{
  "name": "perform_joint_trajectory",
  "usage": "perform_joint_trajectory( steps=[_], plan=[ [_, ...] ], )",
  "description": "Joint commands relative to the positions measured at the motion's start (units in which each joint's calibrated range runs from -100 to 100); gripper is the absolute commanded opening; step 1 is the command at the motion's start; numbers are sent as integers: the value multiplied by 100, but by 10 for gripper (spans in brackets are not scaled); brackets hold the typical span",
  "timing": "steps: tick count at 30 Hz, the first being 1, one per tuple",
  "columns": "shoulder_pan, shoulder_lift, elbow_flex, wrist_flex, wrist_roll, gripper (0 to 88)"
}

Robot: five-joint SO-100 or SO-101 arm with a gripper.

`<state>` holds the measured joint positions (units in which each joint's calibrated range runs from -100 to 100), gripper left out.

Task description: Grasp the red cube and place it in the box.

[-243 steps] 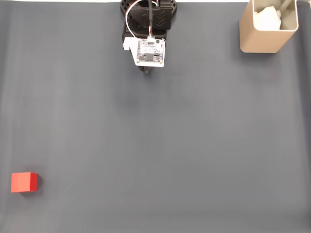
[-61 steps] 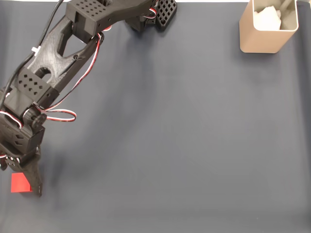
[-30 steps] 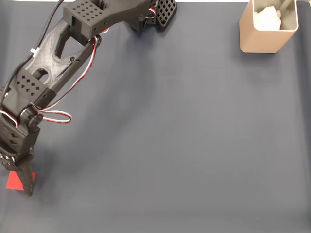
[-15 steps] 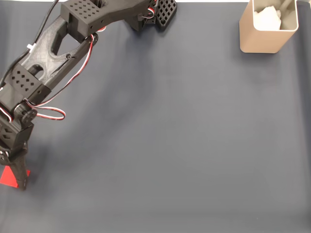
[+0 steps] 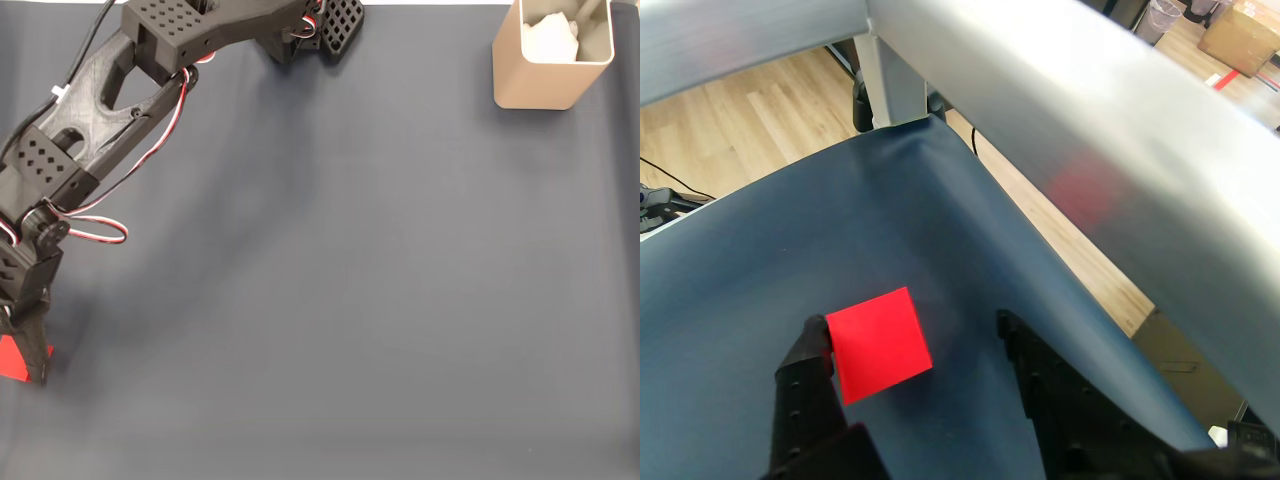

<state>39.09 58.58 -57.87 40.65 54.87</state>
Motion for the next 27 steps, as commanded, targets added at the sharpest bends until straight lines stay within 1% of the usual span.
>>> perform_joint_trajectory(
  steps=[1, 12, 19, 27],
  plan=[
    [-152, -372, -44, -24, -83, 376],
    [-479, -996, 741, 58, -244, 370],
    [-657, -1559, 1635, 66, -298, 364],
    [-799, -1733, 1763, 66, -366, 363]
  ],
)
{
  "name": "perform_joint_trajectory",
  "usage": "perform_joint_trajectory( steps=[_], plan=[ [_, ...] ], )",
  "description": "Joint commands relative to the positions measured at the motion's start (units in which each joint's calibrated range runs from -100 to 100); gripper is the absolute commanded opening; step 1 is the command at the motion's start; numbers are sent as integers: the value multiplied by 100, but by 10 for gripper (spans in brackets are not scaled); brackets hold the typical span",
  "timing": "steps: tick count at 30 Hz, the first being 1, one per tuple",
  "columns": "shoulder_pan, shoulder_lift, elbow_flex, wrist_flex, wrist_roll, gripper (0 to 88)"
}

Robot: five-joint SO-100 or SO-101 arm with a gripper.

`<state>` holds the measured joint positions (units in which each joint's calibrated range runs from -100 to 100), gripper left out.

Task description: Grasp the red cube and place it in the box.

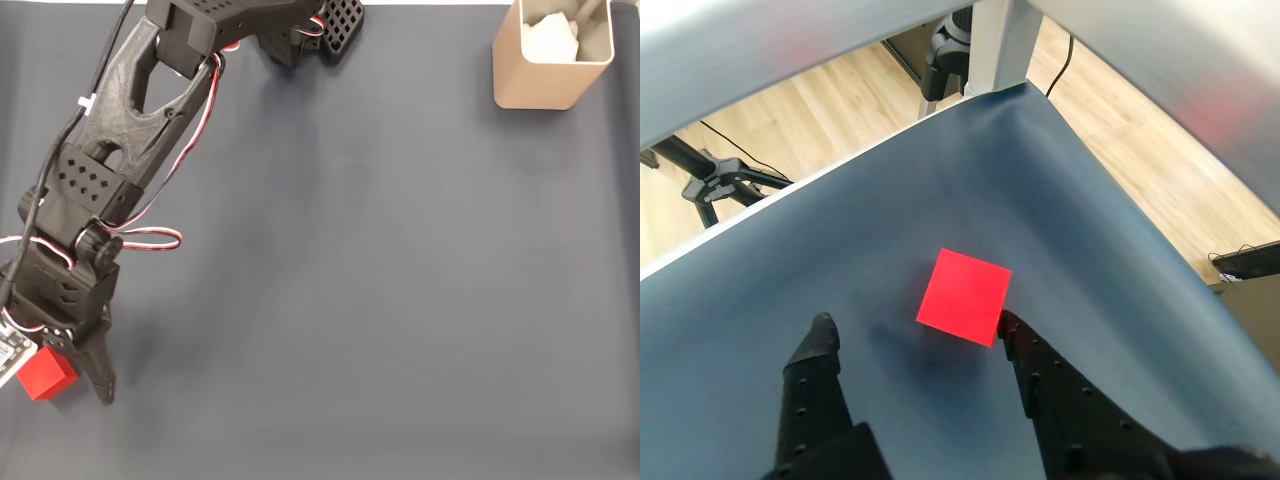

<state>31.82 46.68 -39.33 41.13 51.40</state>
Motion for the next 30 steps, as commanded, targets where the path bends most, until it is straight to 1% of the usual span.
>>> perform_joint_trajectory(
  steps=[1, 9, 17, 30],
  plan=[
    [-72, -543, -91, 18, -20, 363],
    [-22, -352, -355, 10, -59, 366],
    [99, 90, -1122, 133, -337, 372],
    [298, 731, -1998, 141, -425, 356]
  ],
)
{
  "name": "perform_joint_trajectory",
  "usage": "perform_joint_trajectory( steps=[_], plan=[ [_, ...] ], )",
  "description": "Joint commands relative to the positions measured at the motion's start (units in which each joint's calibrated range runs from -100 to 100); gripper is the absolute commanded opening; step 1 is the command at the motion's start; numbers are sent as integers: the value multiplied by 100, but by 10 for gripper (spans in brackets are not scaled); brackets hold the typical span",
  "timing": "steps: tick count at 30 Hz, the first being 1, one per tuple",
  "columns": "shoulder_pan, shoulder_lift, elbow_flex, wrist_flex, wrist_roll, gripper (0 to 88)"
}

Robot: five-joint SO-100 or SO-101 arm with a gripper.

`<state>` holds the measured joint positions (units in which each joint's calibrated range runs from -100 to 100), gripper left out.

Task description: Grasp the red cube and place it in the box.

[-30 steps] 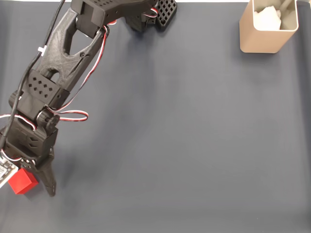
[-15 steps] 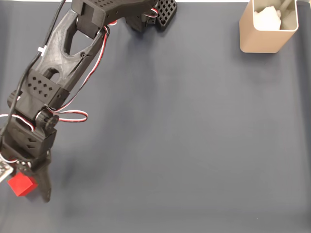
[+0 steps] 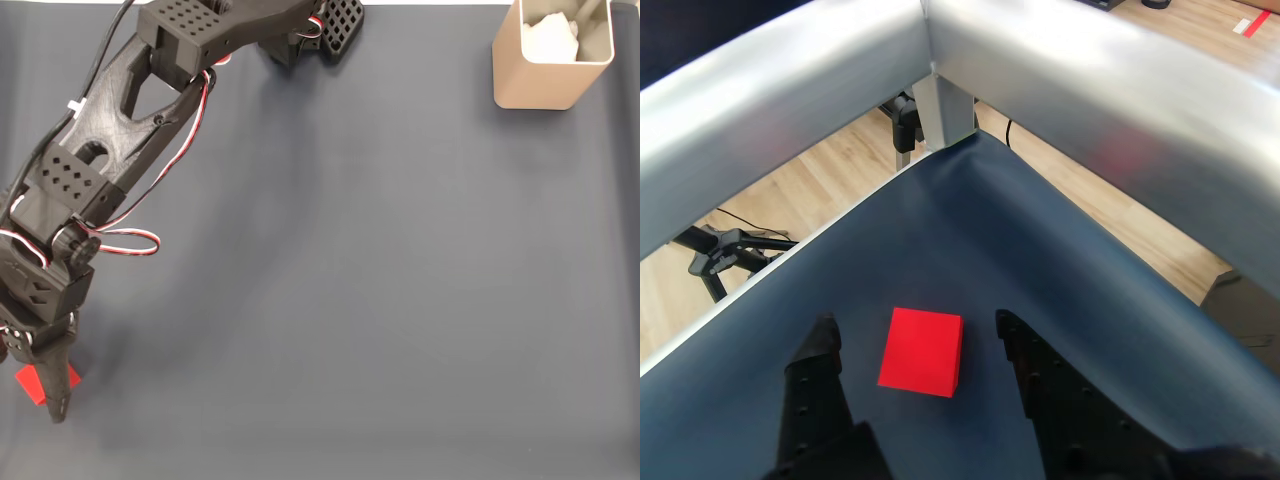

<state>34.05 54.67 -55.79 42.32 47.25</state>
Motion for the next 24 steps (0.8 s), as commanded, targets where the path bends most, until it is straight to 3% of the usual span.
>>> perform_joint_trajectory(
  steps=[1, 24],
  plan=[
    [82, -42, -352, 22, 10, 355],
    [-67, -51, -352, 612, 156, 345]
  ],
)
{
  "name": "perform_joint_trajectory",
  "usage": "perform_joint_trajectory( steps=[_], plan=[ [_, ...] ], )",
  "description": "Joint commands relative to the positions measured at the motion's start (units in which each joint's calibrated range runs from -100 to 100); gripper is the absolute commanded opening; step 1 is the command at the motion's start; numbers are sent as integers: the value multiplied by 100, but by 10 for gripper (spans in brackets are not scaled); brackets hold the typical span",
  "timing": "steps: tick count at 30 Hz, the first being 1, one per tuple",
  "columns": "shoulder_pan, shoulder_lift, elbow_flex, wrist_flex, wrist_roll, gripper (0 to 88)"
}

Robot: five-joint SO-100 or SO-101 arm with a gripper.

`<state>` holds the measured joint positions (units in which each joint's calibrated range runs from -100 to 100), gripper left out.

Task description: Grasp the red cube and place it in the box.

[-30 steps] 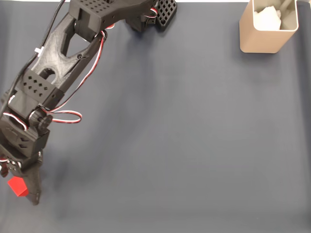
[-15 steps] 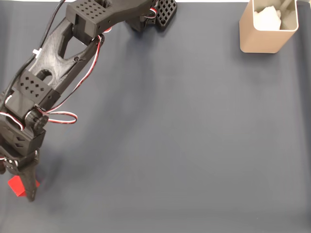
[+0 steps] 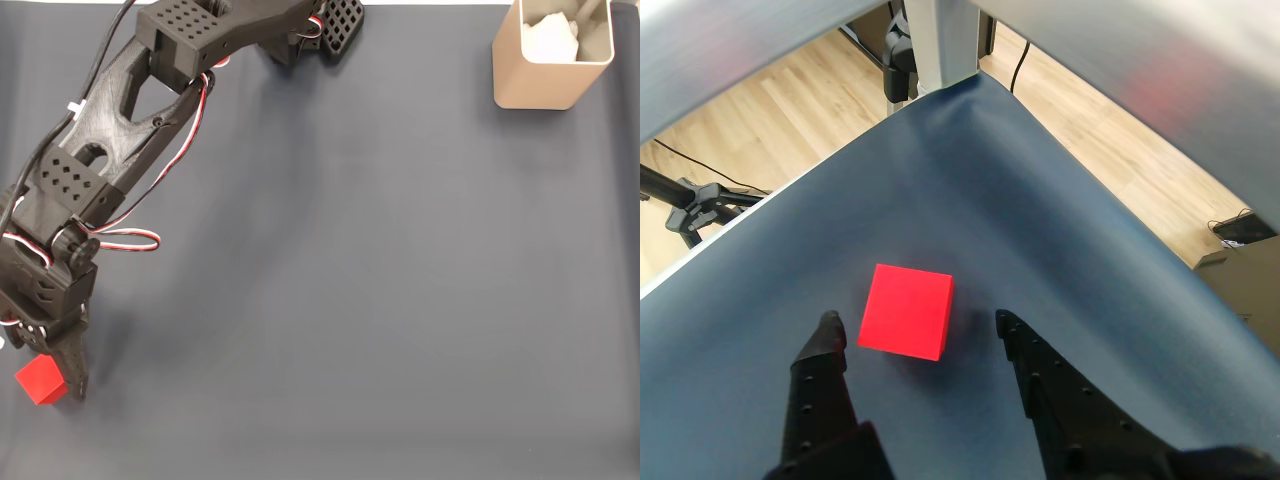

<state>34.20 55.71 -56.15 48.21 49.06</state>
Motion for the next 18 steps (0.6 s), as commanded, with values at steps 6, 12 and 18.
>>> perform_joint_trajectory(
  steps=[6, 12, 18],
  plan=[
    [-117, -172, -361, -75, -171, 316],
    [-124, -181, -389, -132, -249, 279],
    [-132, -190, -389, -149, -239, 246]
  ],
)
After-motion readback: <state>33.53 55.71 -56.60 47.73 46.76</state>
